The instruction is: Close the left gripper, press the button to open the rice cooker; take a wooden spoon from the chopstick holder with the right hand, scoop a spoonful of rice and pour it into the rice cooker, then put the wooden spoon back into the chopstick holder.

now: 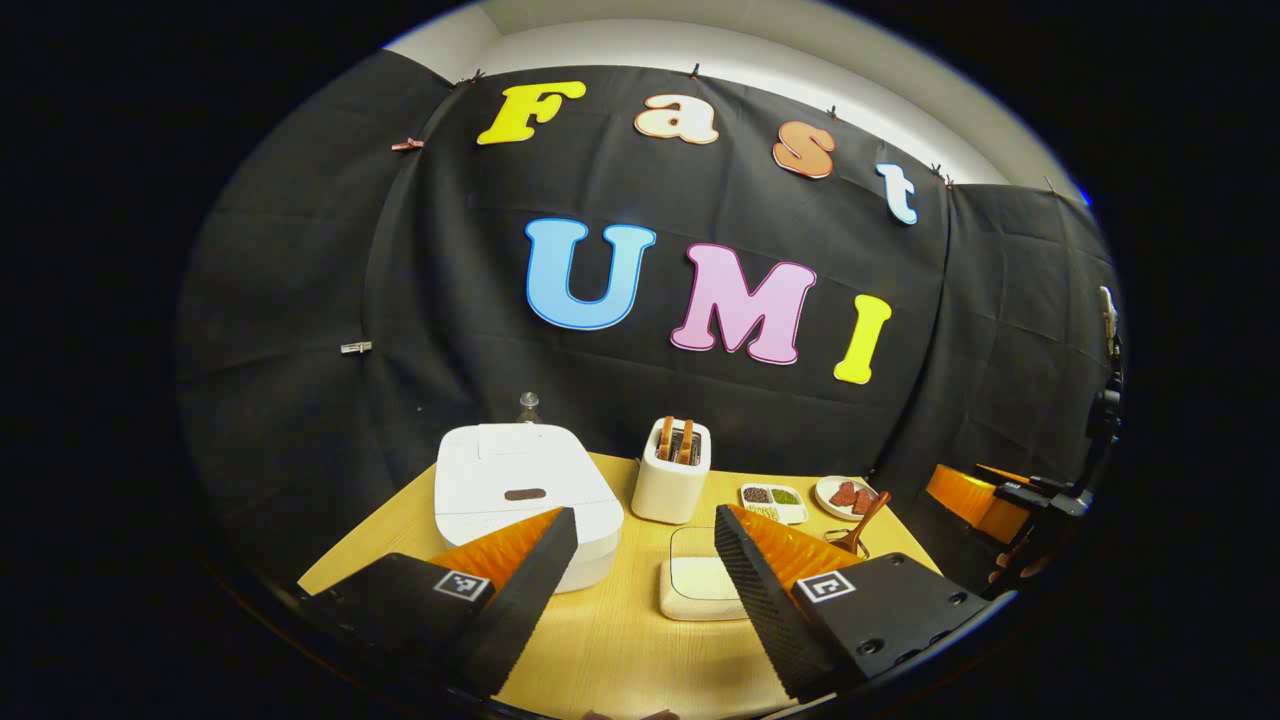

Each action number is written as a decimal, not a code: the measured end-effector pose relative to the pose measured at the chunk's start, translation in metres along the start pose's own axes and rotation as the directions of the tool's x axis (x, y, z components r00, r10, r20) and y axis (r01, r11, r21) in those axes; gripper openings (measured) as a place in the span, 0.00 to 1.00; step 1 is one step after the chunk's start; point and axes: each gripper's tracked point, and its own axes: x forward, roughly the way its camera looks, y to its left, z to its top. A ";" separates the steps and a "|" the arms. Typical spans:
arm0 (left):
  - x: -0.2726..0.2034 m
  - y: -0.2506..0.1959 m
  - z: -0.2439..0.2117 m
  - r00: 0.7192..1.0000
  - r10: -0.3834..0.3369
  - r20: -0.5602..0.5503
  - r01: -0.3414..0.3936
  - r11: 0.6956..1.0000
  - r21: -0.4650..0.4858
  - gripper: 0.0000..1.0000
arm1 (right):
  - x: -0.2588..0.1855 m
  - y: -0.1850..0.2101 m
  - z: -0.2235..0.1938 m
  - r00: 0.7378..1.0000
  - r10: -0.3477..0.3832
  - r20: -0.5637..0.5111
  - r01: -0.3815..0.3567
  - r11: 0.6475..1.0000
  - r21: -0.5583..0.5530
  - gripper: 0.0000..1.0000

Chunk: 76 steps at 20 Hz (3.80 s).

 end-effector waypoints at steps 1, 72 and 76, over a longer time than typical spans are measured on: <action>-0.001 0.001 -0.001 1.000 0.000 0.002 0.000 1.000 0.003 0.96 | -0.001 0.001 -0.001 1.000 0.003 -0.003 -0.003 1.000 0.001 0.96; 0.147 0.110 0.038 0.984 0.176 -0.021 -0.174 0.983 0.062 0.06 | 0.021 -0.056 -0.057 0.993 -0.002 -0.120 -0.003 0.999 -0.038 0.97; 0.102 0.075 0.043 0.993 0.119 0.009 -0.119 0.992 0.037 0.08 | 0.030 -0.064 -0.058 0.991 -0.003 -0.130 0.001 1.000 -0.013 0.97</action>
